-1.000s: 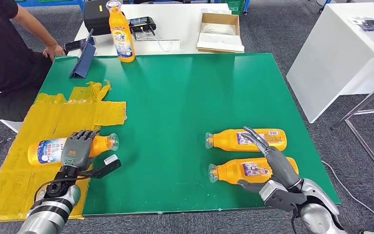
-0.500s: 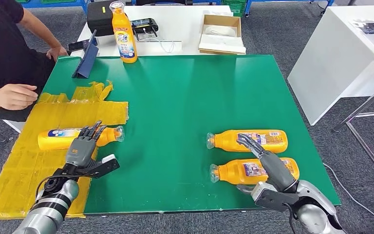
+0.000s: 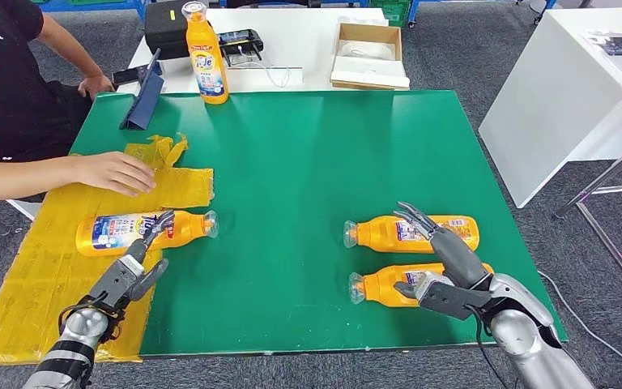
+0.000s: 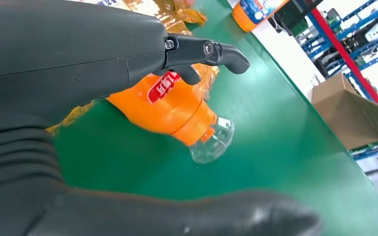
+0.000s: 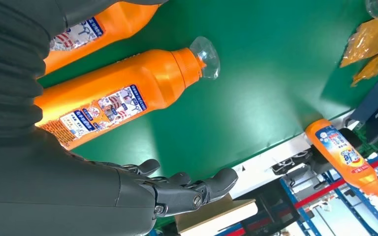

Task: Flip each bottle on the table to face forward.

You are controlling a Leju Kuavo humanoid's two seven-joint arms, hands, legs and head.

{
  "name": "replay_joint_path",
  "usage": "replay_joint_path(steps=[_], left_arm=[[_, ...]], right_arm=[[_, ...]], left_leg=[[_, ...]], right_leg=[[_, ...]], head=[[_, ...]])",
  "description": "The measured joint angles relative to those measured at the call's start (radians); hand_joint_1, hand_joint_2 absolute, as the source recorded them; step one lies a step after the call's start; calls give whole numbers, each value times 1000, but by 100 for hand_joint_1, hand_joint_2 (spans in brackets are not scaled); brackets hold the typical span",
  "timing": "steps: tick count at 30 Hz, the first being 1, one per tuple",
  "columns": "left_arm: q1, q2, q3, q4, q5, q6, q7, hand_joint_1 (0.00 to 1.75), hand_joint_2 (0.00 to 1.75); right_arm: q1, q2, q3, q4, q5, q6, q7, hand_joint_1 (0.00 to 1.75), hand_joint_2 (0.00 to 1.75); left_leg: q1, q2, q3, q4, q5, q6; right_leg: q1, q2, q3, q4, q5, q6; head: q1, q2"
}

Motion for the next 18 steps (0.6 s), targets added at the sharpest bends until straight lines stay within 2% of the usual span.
replay_joint_path(steps=[3, 6, 9, 14, 18], left_arm=[[11, 1, 4, -31, 64, -47, 0, 0, 0], [13, -12, 44, -72, 259, -228, -1, 0, 0], [8, -34, 102, -99, 378, -374, -2, 0, 0], [8, -62, 151, -127, 382, -399, -2, 0, 0], [8, -72, 165, -129, 380, -394, -2, 0, 0]], right_arm=[[-11, 2, 8, 14, 0, 2, 5, 0, 175], [-40, -8, 21, 40, 3, 29, 34, 0, 175], [-88, -55, 44, 64, -13, 86, 72, 0, 175], [-169, -189, 83, 72, -112, 195, 123, 0, 175], [-162, -281, 95, 24, -169, 180, 129, 0, 175]], left_leg=[[0, 0, -2, 0, 0, 0], [0, 0, -4, 0, 0, 0], [-1, 0, -5, 0, 0, 0], [-3, -1, -5, 1, 0, 0], [-3, -1, -5, 1, -1, 0]], right_leg=[[0, 0, -2, 0, 0, 0], [0, 0, -4, 0, 0, 0], [0, 0, -5, 0, 0, 0], [-2, 0, -5, 0, 0, 1], [-2, 0, -5, 0, 0, 1]], head=[[0, 0], [0, 0], [0, 0], [0, 0], [0, 0]])
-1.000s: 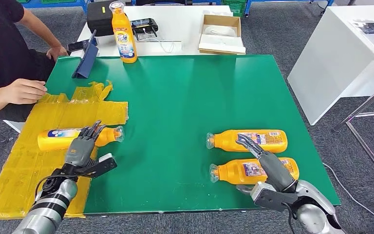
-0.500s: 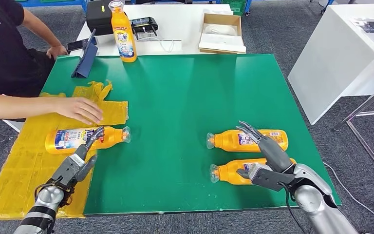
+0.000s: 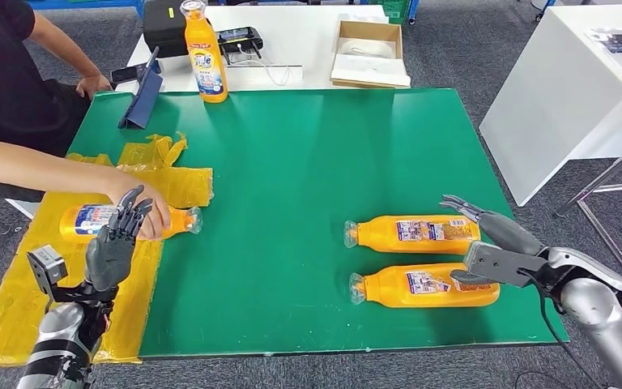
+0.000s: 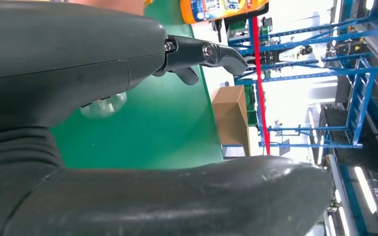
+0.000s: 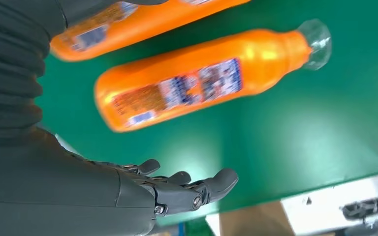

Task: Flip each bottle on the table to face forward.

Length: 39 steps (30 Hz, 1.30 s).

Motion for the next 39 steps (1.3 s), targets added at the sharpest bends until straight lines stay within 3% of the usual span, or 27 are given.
replay_joint_path(steps=[5, 13, 20, 26, 32, 39], left_arm=[[0, -7, 6, 0, 2, 0, 0, 0, 0], [-10, -14, 10, -1, -10, 1, 0, 0, 0], [-19, -21, 9, -1, -16, 1, 0, 0, 0], [-22, -46, -10, -1, -23, 26, 3, 0, 0], [-24, -51, -21, -4, 23, -17, 2, 0, 0], [-23, -59, -22, -4, 21, -35, 2, 0, 0]], right_arm=[[53, -38, 1, -54, 16, -44, -8, 0, 175], [94, -100, -1, -124, -21, -7, -2, 0, 175], [114, -108, 7, -132, 4, -6, -2, 0, 175], [205, -141, 16, -148, 70, -42, -21, 0, 175], [221, -59, 49, -89, 246, -109, -25, 0, 175], [211, 14, 81, -13, 282, -138, -25, 0, 175]], left_leg=[[0, 1, 0, 0, -1, -1], [0, 1, -1, 0, -1, -1], [0, 1, 0, 0, -1, 0], [0, -3, -3, 0, -1, -1], [0, 2, -1, 0, -3, -1], [1, 1, -1, 0, -2, -1]], right_leg=[[1, 0, -1, 0, 0, 0], [1, 0, -1, 0, 0, 0], [0, 0, -2, 0, 0, 0], [0, -3, -2, 0, -2, 3], [0, 1, -2, 0, -2, 3], [0, 1, -2, 0, -2, 3]], head=[[0, 0], [0, 0], [0, 0], [0, 0], [0, 0], [0, 0]])
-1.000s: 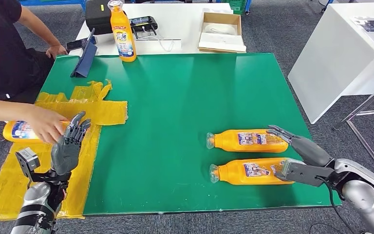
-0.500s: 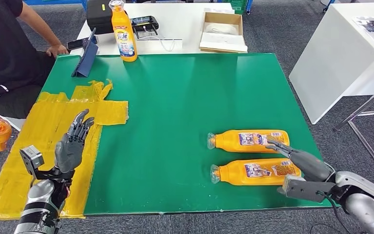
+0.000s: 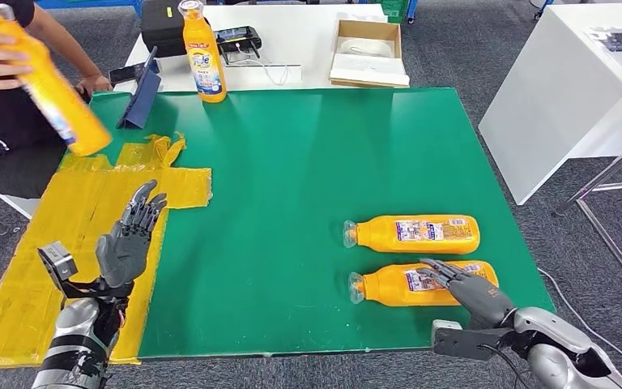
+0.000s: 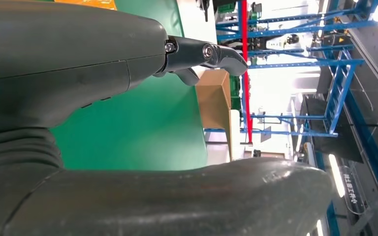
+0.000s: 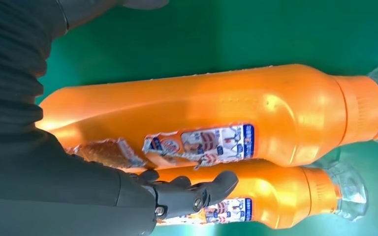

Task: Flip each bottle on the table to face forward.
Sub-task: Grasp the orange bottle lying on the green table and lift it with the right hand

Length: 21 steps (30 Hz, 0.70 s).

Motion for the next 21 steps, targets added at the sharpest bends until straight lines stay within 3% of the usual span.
replay_joint_path(steps=[10, 21], left_arm=[[-26, -21, -21, -2, -1, 33, 6, 0, 0], [24, -20, -5, -41, 25, 5, 4, 0, 0]], right_arm=[[-36, 53, 10, 85, 108, -51, -4, 0, 175], [-70, 122, 12, 151, 159, -82, 6, 0, 175]], left_leg=[[0, 0, 0, 0, 0, 0], [0, 0, 0, 0, 0, 0]], right_leg=[[0, 0, 1, 0, 0, 0], [0, 0, 0, 0, 0, 0]], head=[[0, 0], [0, 0]])
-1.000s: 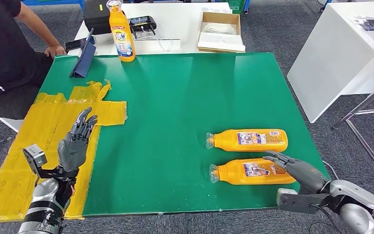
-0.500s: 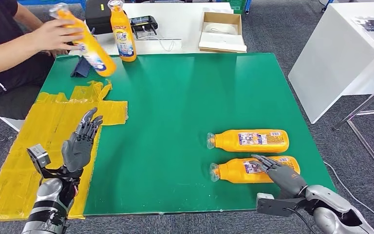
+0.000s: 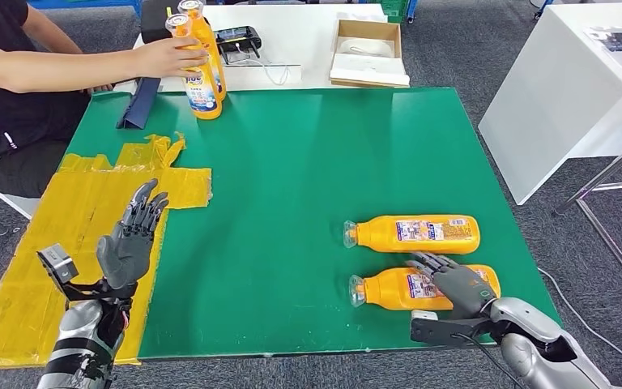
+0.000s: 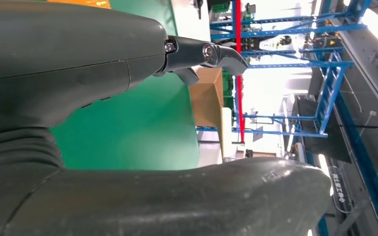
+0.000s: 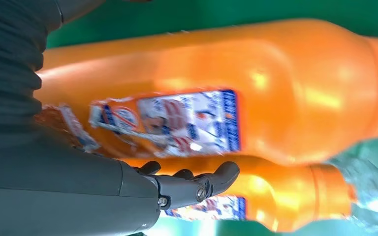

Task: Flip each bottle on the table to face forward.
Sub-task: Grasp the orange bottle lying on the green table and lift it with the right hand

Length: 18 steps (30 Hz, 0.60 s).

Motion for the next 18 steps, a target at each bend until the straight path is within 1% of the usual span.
replay_joint_path(steps=[5, 12, 14, 18], left_arm=[[22, 3, 32, -8, 2, -17, -2, 0, 0], [32, 10, 63, -8, 8, -38, -4, 0, 0], [31, 10, 70, -8, 8, -44, -3, 0, 0], [31, 10, 75, -9, 6, -44, 2, 0, 0]], right_arm=[[-33, 0, -14, -1, -37, 21, 10, 0, 175], [-83, 7, -15, -1, -54, 55, 23, 0, 175], [-98, -8, -9, -3, -83, 76, 31, 0, 175], [-107, -69, -12, -29, -133, 97, 34, 0, 175]], left_leg=[[0, -1, -1, 0, 0, 0], [0, -1, 0, 0, 0, 0], [0, -1, 0, 0, 1, 0], [0, -4, -1, 0, 1, 1]], right_leg=[[0, -1, 0, 0, 0, 0], [0, -1, 0, 0, 0, 0], [0, -1, 0, 0, 0, 0], [0, -3, 1, 0, 0, 0]], head=[[0, 0], [0, 0], [0, 0], [0, 0]])
